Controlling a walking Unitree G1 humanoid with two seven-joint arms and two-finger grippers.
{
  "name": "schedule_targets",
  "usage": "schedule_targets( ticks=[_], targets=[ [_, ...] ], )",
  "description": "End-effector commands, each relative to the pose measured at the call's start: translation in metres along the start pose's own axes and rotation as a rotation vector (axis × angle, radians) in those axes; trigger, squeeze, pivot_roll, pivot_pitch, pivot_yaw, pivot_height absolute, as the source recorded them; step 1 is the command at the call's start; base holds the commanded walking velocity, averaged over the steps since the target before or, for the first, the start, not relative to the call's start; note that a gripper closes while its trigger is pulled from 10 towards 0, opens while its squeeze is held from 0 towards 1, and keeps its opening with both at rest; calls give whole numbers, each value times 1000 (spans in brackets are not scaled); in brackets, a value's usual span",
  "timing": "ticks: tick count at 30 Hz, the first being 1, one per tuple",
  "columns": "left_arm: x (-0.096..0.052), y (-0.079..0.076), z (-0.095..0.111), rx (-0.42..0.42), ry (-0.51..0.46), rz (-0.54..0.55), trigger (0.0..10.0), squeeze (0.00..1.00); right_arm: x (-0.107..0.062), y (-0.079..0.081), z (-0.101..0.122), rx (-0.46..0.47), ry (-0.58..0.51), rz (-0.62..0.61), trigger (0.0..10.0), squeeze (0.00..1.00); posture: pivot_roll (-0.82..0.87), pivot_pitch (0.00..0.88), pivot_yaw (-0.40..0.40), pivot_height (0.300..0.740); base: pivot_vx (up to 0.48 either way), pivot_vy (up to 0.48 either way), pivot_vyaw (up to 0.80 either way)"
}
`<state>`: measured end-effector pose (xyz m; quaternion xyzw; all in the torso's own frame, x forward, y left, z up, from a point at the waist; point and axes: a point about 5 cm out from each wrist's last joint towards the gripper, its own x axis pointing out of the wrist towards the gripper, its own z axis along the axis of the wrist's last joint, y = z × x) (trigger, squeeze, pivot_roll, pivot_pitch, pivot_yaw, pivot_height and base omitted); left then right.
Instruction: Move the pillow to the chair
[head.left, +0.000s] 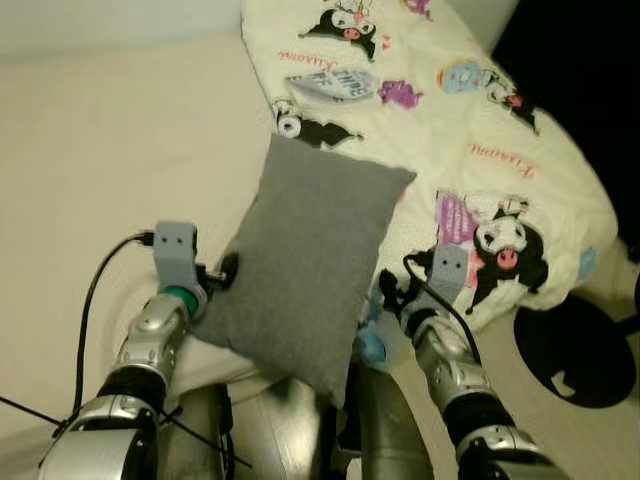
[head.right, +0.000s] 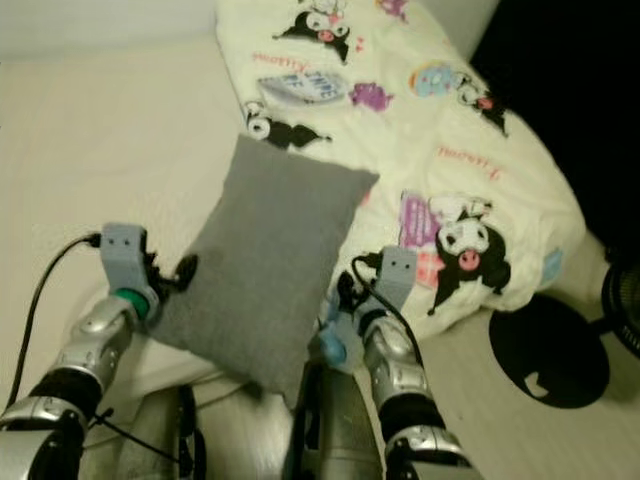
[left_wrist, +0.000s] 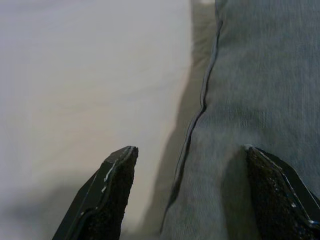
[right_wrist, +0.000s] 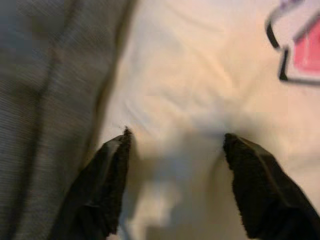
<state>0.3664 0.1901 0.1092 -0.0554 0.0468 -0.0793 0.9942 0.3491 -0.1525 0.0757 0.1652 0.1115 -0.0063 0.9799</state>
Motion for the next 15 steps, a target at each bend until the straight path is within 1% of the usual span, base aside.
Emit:
schedule_targets(
  ticks=[1, 2, 3, 4, 6, 7, 8, 9, 10, 11, 12, 13, 14, 15],
  targets=[
    [-3, 1, -11, -63, 38, -17, 10000, 1000, -1, -4, -1, 81, -1, -14, 10000, 1000, -198, 393, 0, 611, 0, 0, 0],
    [-1, 3, -8, -106, 32, -10, 10000, 1000, 0, -3, 3, 140, -15, -14, 10000, 1000, -210, 404, 3, 611, 0, 0, 0],
    [-1, 3, -8, -106, 32, -10, 10000, 1000, 0, -3, 3, 140, -15, -14, 10000, 1000, -210, 404, 3, 611, 0, 0, 0],
    [1, 4, -6, -134, 30, -4, 10000, 1000, 0, -3, 5, 178, -24, -14, 10000, 1000, -210, 404, 3, 611, 0, 0, 0],
    [1, 4, -6, -134, 30, -4, 10000, 1000, 0, -3, 5, 178, -24, -14, 10000, 1000, -210, 404, 3, 611, 0, 0, 0],
    [4, 5, 0, -169, 20, 21, 10000, 945, 1, 4, 7, 243, -23, 21, 10000, 1000, -252, 413, 3, 611, 0, 0, 0],
    [4, 8, 1, -176, 14, 44, 10000, 890, 0, 8, 6, 246, -19, 42, 10000, 1000, -256, 413, 2, 611, 0, 0, 0],
    [4, 8, 1, -176, 14, 44, 10000, 890, 0, 8, 6, 246, -19, 42, 10000, 1000, -256, 413, 2, 611, 0, 0, 0],
    [3, 12, 2, -171, 4, 80, 10000, 827, -1, 10, 6, 252, -18, 59, 10000, 1000, -262, 414, 1, 611, 0, 0, 0],
    [2, 18, 4, -164, -8, 130, 10000, 820, -2, 11, 6, 257, -19, 69, 10000, 1000, -268, 412, 1, 611, 0, 0, 0],
    [2, 18, 4, -164, -8, 130, 10000, 820, -2, 11, 6, 257, -19, 69, 10000, 1000, -268, 412, 1, 611, 0, 0, 0],
    [-1, 28, 6, -178, -24, 198, 10000, 816, -4, 11, 7, 259, -24, 83, 10000, 1000, -278, 410, -1, 611, 0, 0, 0],
    [-1, 28, 6, -178, -24, 198, 10000, 816, -4, 11, 7, 259, -24, 83, 10000, 1000, -278, 410, -1, 611, 0, 0, 0],
    [-4, 37, 8, -165, -32, 251, 10000, 812, -5, 12, 9, 268, -27, 97, 10000, 1000, -287, 405, -3, 611, 0, 0, 0]
  ],
)
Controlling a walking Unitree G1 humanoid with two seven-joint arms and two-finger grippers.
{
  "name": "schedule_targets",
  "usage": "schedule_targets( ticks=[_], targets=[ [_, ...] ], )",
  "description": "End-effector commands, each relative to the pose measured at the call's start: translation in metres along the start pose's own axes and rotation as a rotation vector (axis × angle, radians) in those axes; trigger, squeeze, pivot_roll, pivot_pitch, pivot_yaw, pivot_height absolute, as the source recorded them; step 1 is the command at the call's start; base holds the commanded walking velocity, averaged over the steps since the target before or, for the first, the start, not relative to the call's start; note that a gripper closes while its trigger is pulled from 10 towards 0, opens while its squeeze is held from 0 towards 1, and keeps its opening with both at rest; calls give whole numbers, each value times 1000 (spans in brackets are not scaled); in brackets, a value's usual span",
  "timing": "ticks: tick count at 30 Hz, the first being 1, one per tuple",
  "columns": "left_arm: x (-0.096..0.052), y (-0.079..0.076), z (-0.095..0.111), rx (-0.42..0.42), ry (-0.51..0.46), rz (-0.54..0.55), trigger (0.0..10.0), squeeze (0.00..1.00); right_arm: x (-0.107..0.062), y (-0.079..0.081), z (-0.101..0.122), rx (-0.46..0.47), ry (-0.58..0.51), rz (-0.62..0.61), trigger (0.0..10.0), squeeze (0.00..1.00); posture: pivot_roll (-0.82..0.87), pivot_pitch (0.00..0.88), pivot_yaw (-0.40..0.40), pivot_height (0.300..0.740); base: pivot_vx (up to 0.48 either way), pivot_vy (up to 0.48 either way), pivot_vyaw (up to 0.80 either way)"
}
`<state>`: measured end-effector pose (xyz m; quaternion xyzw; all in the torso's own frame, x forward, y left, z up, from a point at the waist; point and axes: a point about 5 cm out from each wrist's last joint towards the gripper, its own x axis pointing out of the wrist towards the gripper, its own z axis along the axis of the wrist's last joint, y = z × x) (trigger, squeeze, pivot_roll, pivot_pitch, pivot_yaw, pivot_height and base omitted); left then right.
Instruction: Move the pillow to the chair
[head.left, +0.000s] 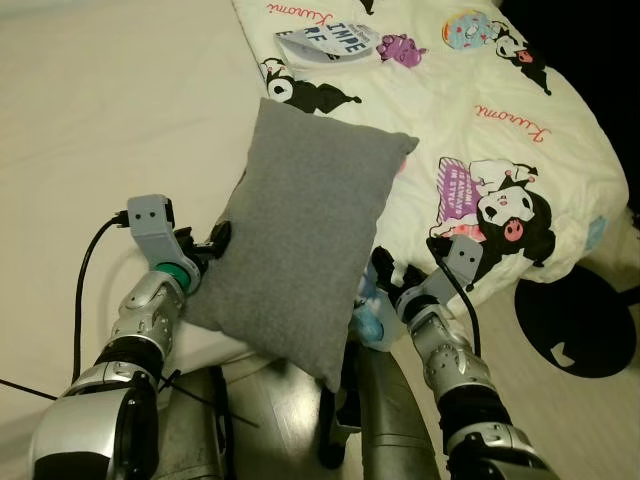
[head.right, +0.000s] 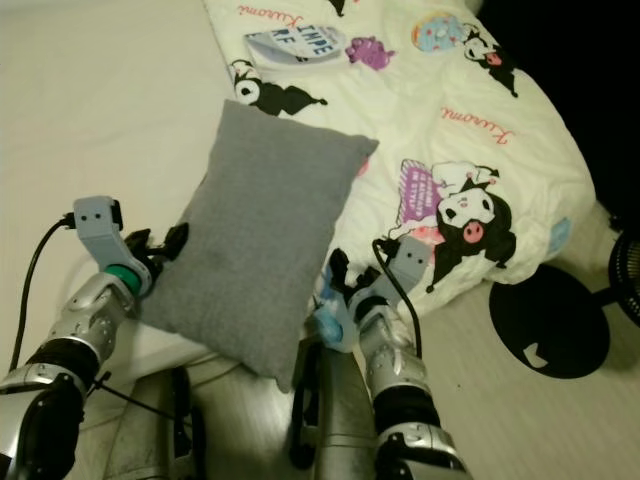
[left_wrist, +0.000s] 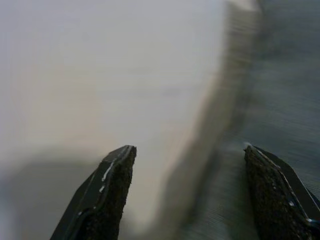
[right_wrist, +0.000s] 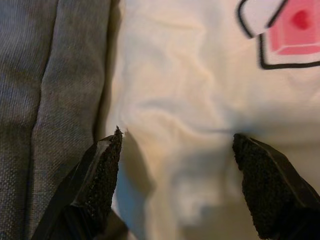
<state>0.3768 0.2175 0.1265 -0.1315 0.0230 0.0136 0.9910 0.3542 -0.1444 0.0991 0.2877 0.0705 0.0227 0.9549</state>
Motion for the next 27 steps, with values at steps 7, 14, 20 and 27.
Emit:
schedule_targets(
  ticks=[7, 14, 20, 27],
  targets=[
    [-13, 30, -18, -42, 75, 146, 10000, 757, -10, 6, -10, 29, 62, 81, 10000, 1000, -295, 400, -13, 611, 0, 0, 0],
    [-13, 0, -42, -244, 148, 19, 10000, 533, -12, 22, -2, 270, 38, 154, 10000, 1000, -305, 397, -24, 611, 0, 0, 0],
    [-12, -26, -54, -317, 189, -78, 10000, 475, -23, 44, 8, 514, 64, 365, 10000, 1000, -305, 394, -25, 611, 0, 0, 0],
    [-13, -30, -56, -328, 203, -108, 10000, 478, -30, 47, 7, 560, 93, 439, 10000, 1000, -297, 393, -22, 611, 0, 0, 0]
  ],
)
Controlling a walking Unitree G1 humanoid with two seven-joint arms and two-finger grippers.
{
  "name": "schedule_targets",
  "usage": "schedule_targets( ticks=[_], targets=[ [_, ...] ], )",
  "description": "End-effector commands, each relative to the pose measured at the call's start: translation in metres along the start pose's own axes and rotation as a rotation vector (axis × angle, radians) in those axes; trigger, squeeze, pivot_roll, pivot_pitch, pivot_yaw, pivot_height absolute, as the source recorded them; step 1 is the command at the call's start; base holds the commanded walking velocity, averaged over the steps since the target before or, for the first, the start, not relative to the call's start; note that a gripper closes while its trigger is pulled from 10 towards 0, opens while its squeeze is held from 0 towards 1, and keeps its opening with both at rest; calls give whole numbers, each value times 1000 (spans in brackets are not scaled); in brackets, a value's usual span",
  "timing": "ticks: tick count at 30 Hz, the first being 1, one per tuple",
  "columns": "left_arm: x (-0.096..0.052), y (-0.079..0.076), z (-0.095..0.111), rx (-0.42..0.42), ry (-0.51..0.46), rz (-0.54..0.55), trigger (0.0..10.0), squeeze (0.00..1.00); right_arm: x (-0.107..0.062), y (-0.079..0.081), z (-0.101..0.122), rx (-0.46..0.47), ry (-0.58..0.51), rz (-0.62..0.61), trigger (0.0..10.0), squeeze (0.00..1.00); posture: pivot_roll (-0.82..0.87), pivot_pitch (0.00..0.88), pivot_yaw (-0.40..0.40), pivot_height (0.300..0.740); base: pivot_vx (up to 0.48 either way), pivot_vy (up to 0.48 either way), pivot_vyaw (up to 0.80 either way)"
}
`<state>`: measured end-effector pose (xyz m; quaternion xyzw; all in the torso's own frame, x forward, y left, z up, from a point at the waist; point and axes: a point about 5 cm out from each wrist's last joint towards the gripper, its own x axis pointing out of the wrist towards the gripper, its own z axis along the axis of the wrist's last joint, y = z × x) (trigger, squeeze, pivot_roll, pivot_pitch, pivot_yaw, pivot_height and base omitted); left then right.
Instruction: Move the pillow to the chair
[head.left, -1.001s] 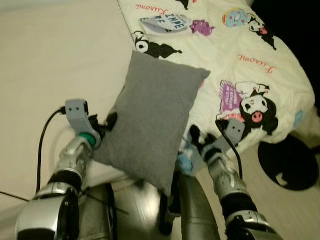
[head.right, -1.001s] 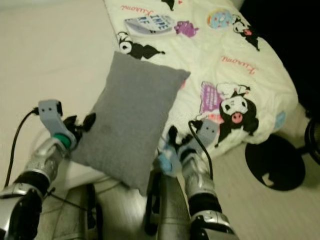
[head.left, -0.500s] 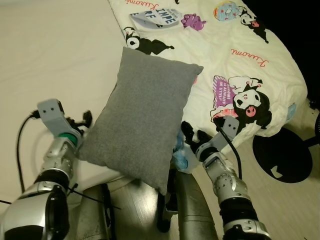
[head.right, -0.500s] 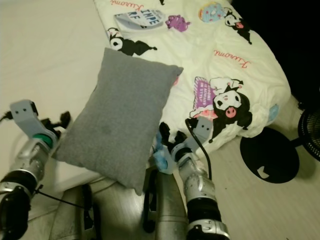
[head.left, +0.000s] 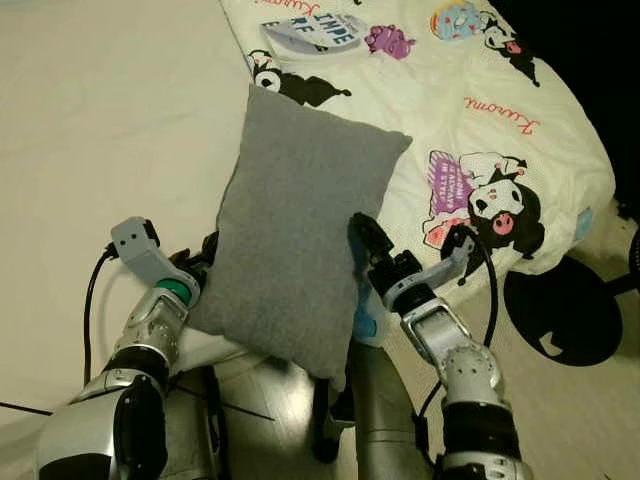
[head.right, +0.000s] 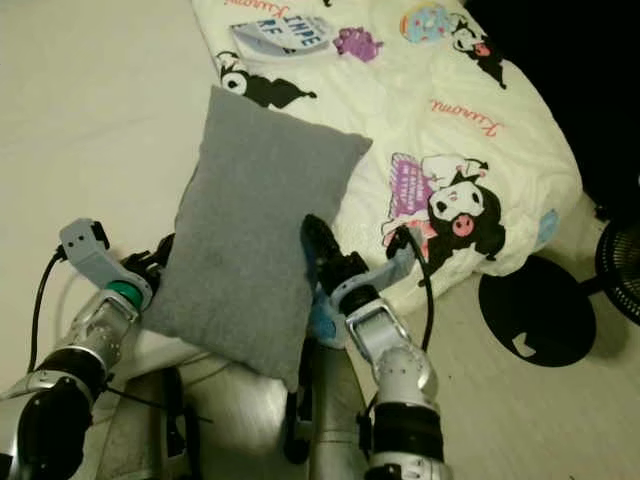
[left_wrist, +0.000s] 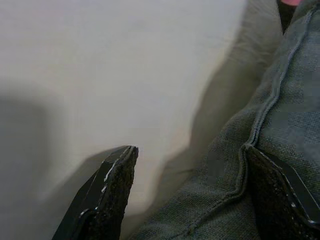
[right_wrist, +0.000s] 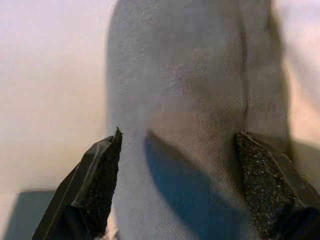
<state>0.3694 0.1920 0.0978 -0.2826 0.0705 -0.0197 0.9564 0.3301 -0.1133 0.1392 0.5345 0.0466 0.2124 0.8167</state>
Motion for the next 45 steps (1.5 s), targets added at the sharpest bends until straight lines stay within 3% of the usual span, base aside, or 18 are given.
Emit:
schedule_targets(
  ticks=[1, 4, 6, 7, 8, 9, 10, 13, 14, 15, 16, 19, 20, 28, 29, 31, 32, 45],
  targets=[
    [-3, -7, -26, -25, 105, -48, 10000, 463, -6, 0, -7, 31, 39, 28, 10000, 1000, -297, 393, -22, 611, 0, 0, 0],
    [-2, -11, -26, -32, 113, -86, 10000, 455, -14, 3, -23, -22, 178, 69, 10000, 1000, -290, 393, -21, 611, 0, 0, 0],
    [-2, -11, -26, -32, 113, -86, 10000, 455, -14, 3, -23, -22, 178, 69, 10000, 1000, -290, 393, -21, 611, 0, 0, 0],
    [-1, -15, -25, -34, 118, -122, 10000, 227, -21, 1, -37, -87, 274, 65, 10000, 1000, -286, 394, -21, 611, 0, 0, 0],
    [0, -21, -26, -32, 130, -168, 10000, 94, -28, -1, -47, -113, 348, 69, 10000, 1000, -274, 395, -21, 611, 0, 0, 0],
    [0, -21, -26, -32, 130, -168, 10000, 94, -28, -1, -47, -113, 348, 69, 10000, 1000, -274, 395, -21, 611, 0, 0, 0],
    [0, -26, -28, -39, 146, -217, 10000, 0, -33, 0, -55, -119, 394, 78, 10000, 1000, -268, 394, -20, 611, 0, 0, 0],
    [0, -33, -32, -49, 174, -288, 10000, 0, -37, 0, -66, -137, 450, 86, 10000, 1000, -262, 393, -17, 611, 0, 0, 0],
    [-1, -35, -33, -80, 182, -313, 10000, 0, -38, -1, -72, -160, 478, 81, 10000, 820, -258, 393, -15, 611, 0, 0, 0],
    [-1, -35, -33, -80, 182, -313, 10000, 0, -38, -1, -72, -160, 478, 81, 10000, 820, -258, 393, -15, 611, 0, 0, 0],
    [-1, -38, -34, -116, 191, -348, 10000, 0, -40, -2, -79, -179, 501, 75, 10000, 482, -258, 393, -15, 611, 0, 0, 0],
    [-3, -45, -39, -191, 244, -426, 10000, 0, -42, -1, -86, -171, 517, 74, 10000, 325, -249, 390, -14, 611, 0, 0, 0],
    [-6, -49, -44, -205, 281, -480, 10000, 0, -42, 1, -89, -162, 519, 79, 10000, 24, -244, 390, -10, 611, 0, 0, 0],
    [-14, -57, -64, -164, 380, -571, 10000, 0, -38, 10, -90, -133, 455, 94, 10000, 0, -232, 375, 2, 611, 0, 0, 0],
    [-13, -55, -65, -142, 373, -534, 0, 0, -36, 8, -86, -137, 413, 71, 2745, 0, -219, 366, 7, 611, 0, 0, 0],
    [-13, -53, -66, -129, 366, -507, 0, 0, -35, 7, -83, -140, 386, 55, 2745, 0, -219, 366, 7, 611, 0, 0, 0],
    [-13, -50, -66, -118, 357, -485, 0, 0, -33, 4, -80, -135, 356, 34, 0, 0, -206, 355, 11, 611, 0, 0, 0],
    [-22, -30, -71, -44, 349, -419, 0, 0, -32, 3, -64, -115, 220, 26, 0, 0, -117, 272, 26, 611, 0, 0, 0]
  ],
)
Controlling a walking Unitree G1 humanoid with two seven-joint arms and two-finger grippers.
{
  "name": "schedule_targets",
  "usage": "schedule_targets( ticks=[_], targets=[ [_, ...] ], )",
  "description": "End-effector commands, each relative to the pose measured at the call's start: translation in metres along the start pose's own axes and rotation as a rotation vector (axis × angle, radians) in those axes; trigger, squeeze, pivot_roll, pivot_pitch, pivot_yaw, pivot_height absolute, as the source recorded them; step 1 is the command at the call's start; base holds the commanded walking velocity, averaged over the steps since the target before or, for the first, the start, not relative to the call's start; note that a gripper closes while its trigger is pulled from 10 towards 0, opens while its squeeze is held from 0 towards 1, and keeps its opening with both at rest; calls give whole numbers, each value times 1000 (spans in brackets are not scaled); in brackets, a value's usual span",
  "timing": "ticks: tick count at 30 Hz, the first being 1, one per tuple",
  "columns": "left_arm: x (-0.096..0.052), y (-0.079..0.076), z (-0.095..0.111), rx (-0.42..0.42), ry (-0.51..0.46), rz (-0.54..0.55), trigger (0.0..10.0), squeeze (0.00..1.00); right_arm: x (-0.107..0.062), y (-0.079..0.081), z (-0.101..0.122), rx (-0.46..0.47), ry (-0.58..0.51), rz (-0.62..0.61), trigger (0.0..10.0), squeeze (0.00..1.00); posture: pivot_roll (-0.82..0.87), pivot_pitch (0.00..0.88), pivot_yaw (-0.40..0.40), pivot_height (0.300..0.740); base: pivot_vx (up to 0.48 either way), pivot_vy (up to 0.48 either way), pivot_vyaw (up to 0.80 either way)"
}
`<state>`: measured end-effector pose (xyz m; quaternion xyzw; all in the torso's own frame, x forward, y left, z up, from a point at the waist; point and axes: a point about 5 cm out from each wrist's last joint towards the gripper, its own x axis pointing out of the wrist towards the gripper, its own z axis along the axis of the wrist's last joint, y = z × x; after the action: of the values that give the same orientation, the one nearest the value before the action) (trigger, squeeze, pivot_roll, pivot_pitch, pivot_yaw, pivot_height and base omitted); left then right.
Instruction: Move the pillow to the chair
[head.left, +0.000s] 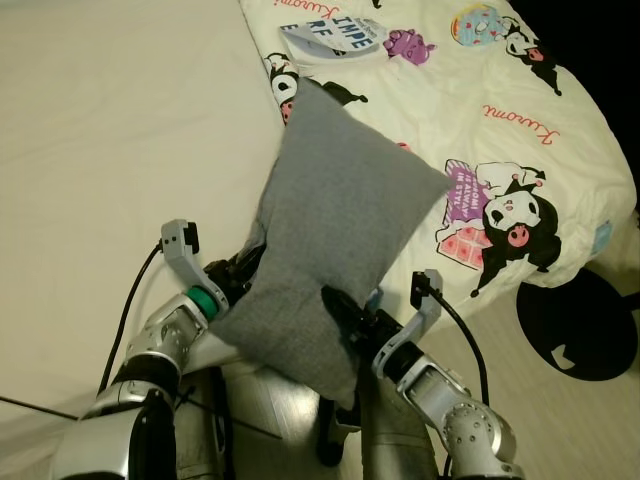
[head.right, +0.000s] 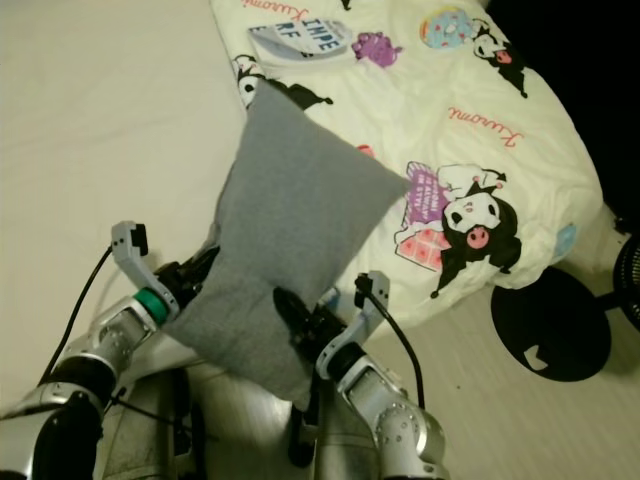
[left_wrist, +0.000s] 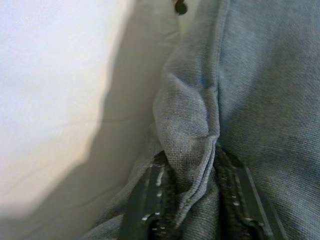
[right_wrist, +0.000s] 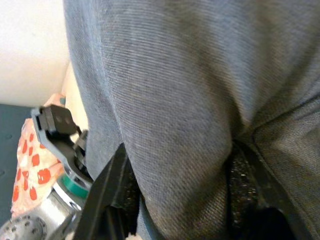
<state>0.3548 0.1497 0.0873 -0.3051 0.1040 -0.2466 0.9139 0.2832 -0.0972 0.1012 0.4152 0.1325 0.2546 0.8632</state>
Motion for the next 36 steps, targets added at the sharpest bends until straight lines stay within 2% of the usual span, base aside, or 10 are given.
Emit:
schedule_targets(
  ticks=[1, 7, 15, 17, 20, 23, 25, 27, 30, 36],
  targets=[
    [-4, -2, -39, -39, 144, 4, 0, 0, 12, 21, -13, 88, -19, 89, 0, 0, -117, 272, 26, 611, 0, 0, 0],
    [-1, -9, -50, 53, 144, 28, 0, 0, 18, 22, -12, 73, -27, 101, 0, 0, -80, 216, 28, 611, 0, 0, 0],
    [5, -16, -48, 83, 105, 56, 0, 0, 27, 26, -16, 32, 12, 128, 0, 0, -58, 187, 27, 611, 0, 0, 0],
    [9, -19, -40, 72, 51, 64, 0, 0, 30, 29, -12, 22, 10, 146, 0, 0, -43, 164, 24, 611, 0, 0, 0],
    [11, -22, -35, 72, 28, 60, 0, 0, 31, 31, -10, 20, 4, 158, 0, 0, -38, 158, 23, 611, 0, 0, 0],
    [16, -32, -21, 124, -30, 34, 0, 0, 35, 40, 0, -10, -22, 187, 0, 0, -23, 117, 20, 611, 0, 0, 0],
    [20, -39, -18, 161, -41, 24, 0, 0, 37, 40, 4, -49, -36, 169, 0, 0, -13, 80, 10, 611, 0, 0, 0],
    [20, -39, -18, 161, -41, 24, 0, 0, 37, 40, 4, -49, -36, 169, 0, 0, -13, 80, 10, 611, 0, 0, 0],
    [23, -52, -14, 219, -67, 15, 0, 0, 39, 40, 7, -101, -51, 151, 0, 0, -7, 46, -1, 611, 0, 0, 0],
    [25, -62, -8, 239, -107, 34, 0, 0, 41, 42, 12, -132, -51, 164, 0, 0, -1, 20, -5, 611, 0, 0, 0]
  ],
)
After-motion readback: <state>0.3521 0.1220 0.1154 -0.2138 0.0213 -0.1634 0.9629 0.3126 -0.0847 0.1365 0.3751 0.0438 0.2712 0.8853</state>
